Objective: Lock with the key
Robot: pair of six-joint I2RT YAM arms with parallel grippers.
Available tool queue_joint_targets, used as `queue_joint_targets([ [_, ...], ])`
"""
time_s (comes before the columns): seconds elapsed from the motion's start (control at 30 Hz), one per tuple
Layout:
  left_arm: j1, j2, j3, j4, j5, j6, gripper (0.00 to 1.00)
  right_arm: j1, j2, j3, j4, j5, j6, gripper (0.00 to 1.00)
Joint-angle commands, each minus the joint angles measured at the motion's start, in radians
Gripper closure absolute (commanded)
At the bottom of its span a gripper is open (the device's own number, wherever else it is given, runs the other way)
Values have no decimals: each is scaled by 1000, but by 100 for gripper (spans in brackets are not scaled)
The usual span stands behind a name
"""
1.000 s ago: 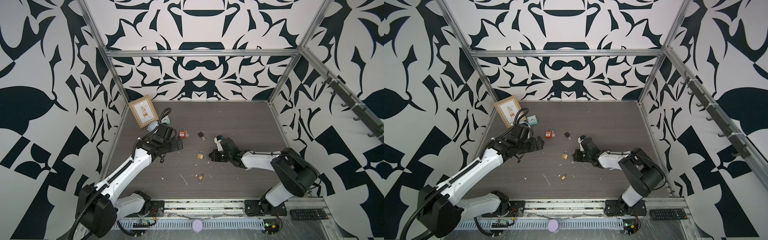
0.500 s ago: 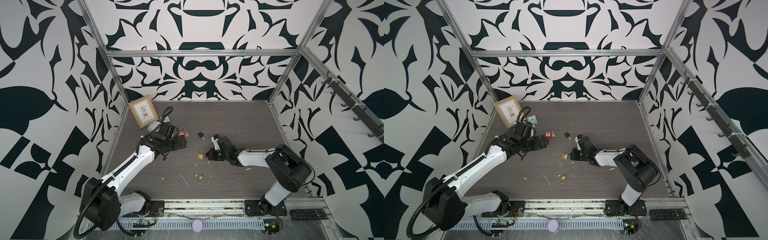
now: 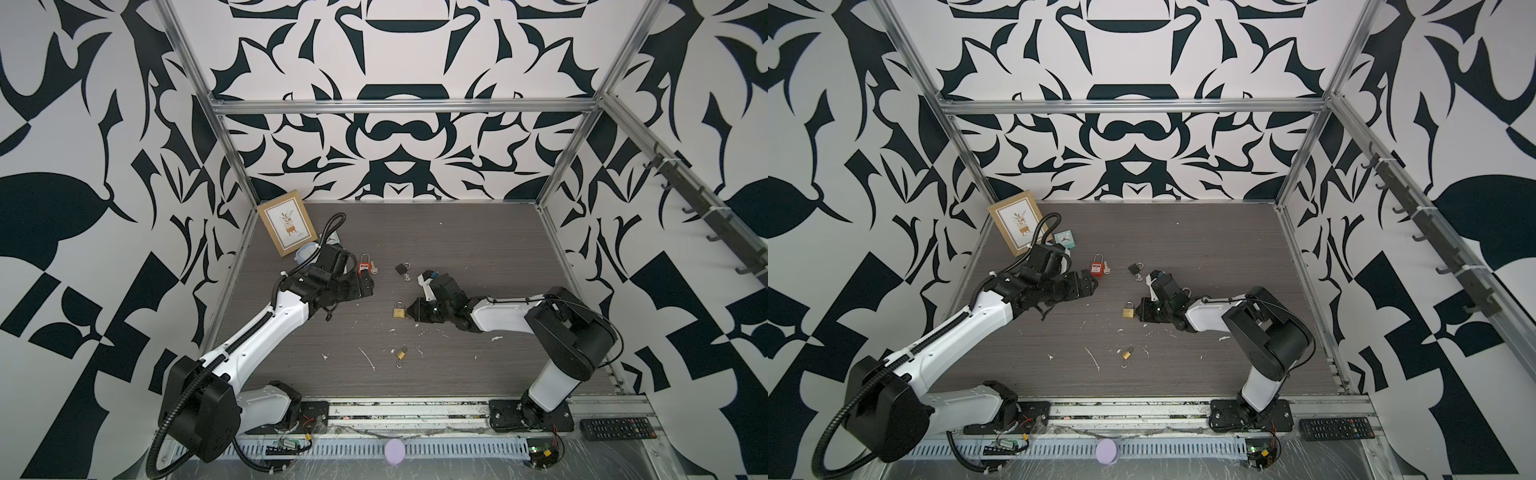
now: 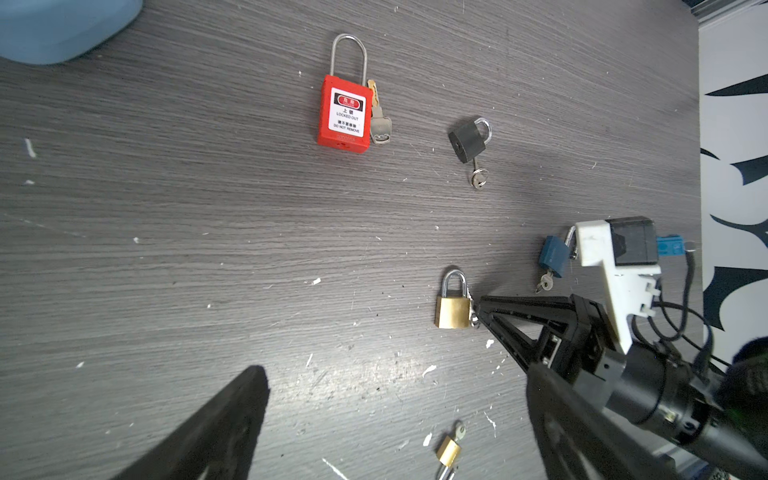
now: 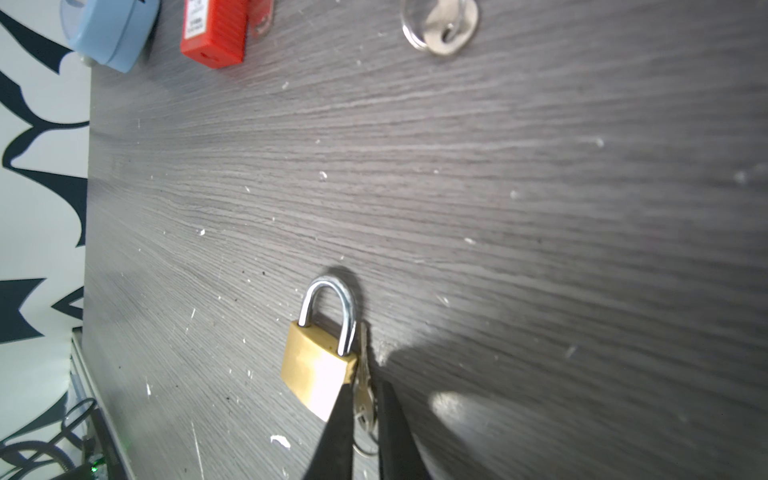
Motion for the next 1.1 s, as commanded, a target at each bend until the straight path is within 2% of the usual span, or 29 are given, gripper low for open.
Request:
queue_joint_targets([
  [0.0,3,-31,2,-8,-8,-3,0,5,-39,20,-28,36,-8,77],
  [0.27,-1,-77,-25,-24,-30,2,0,5,-153,73,-152,104,-90,59],
  [0.4,-47,-116,-45,-29,-50,15,1,5,-262,101,-245,164,-160,48],
  [0.53,-200,-120,-39,-45,-131,84,1,5,-367,110,-328,203,-241,32],
  [0.63,-326,-69,-10,-89,-203,137,1,5,-424,100,-373,212,-272,18],
  [0.77,-423,11,-2,-126,-208,143,1,2,-512,48,-394,241,-286,15],
  [0.87,-507,84,-3,-137,-232,146,0,-1,-586,-17,-386,283,-256,5],
  [1.07,-679,259,19,-145,-338,119,1,-5,-677,-96,-398,322,-253,2],
])
